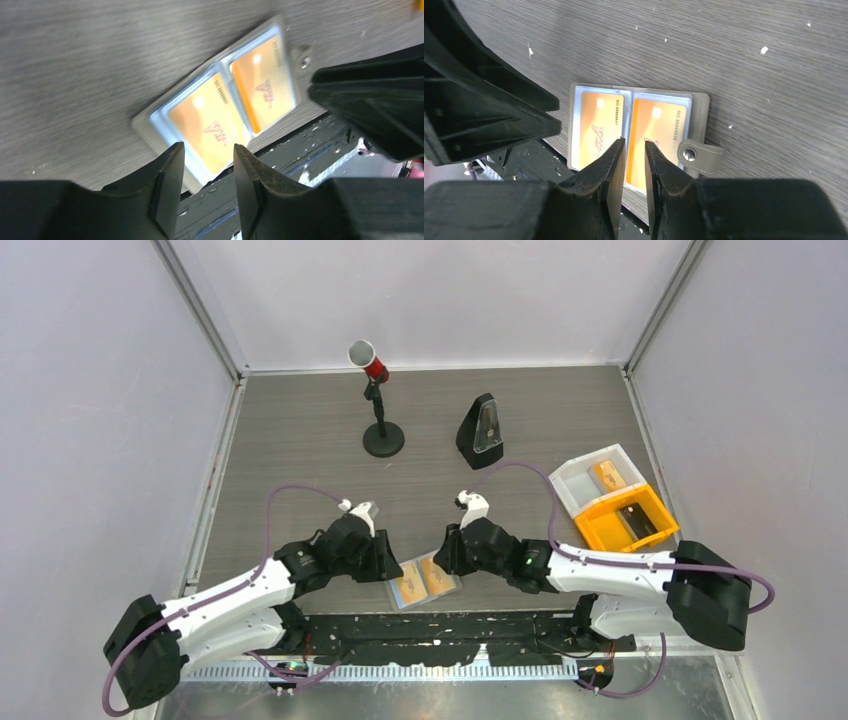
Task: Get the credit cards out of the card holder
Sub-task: Remove the credit card from the card holder.
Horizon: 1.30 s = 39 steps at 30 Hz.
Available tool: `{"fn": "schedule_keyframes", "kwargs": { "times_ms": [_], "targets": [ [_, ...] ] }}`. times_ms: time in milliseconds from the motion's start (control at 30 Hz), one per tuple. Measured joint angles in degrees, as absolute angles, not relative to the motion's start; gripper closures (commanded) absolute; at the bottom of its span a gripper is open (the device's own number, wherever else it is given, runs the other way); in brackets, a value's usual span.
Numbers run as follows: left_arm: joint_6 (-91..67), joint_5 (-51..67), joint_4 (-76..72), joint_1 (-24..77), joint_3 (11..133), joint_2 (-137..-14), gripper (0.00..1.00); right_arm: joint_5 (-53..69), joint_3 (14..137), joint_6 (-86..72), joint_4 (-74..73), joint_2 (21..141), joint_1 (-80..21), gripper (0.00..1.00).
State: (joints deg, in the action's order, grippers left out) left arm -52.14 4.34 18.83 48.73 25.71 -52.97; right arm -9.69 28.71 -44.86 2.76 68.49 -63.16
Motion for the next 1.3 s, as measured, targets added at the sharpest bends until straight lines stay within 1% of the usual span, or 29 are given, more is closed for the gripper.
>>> {"fn": "schedule_keyframes", "kwargs": {
  "times_ms": [133, 333, 400, 567, 633, 867, 967, 1100, 1300],
  "targets": [
    [-53.8, 4.95, 20.08, 48.73, 21.43, -49.98, 0.53, -8.78, 30.74, -42.94, 2.5, 69.91, -63.16, 0.71],
    [-55.53, 6.28, 18.48, 48.73, 18.06, -50.63, 0.54, -7.07, 31.29, -41.82, 2.28, 73.8, -63.16, 0.71],
    [-55.96, 6.9, 16.95, 48.73, 17.58, -51.44, 0.57, -6.81, 31.29, -41.78, 2.09, 74.3, -63.16, 0.7],
    [-55.33, 7.14, 14.79, 48.73, 19.25, -56.38, 0.7, -7.51, 30.13, -41.71, 2.85, 74.11, -63.13, 0.71],
    [-54.3, 6.61, 15.14, 48.56, 20.95, -59.07, 0.72, -7.92, 29.12, -41.8, 2.96, 73.71, -62.94, 0.7],
    [-51.24, 6.61, 15.07, 45.34, 24.36, -64.79, 0.73, -9.32, 26.83, -42.39, 3.07, 73.43, -62.85, 0.71],
    [-49.78, 6.02, 15.55, 44.36, 25.52, -65.69, 0.7, -9.76, 26.2, -42.68, 2.94, 72.6, -62.85, 0.7],
    [-48.51, 6.11, 17.23, 43.9, 27.77, -65.12, 0.65, -10.39, 26.09, -43.48, 2.46, 71.16, -62.81, 0.71],
    [-49.32, 7.88, 16.12, 45.95, 28.34, -61.06, 0.64, -11.25, 25.8, -44.01, 1.23, 68.16, -62.57, 0.71]
  ]
}}
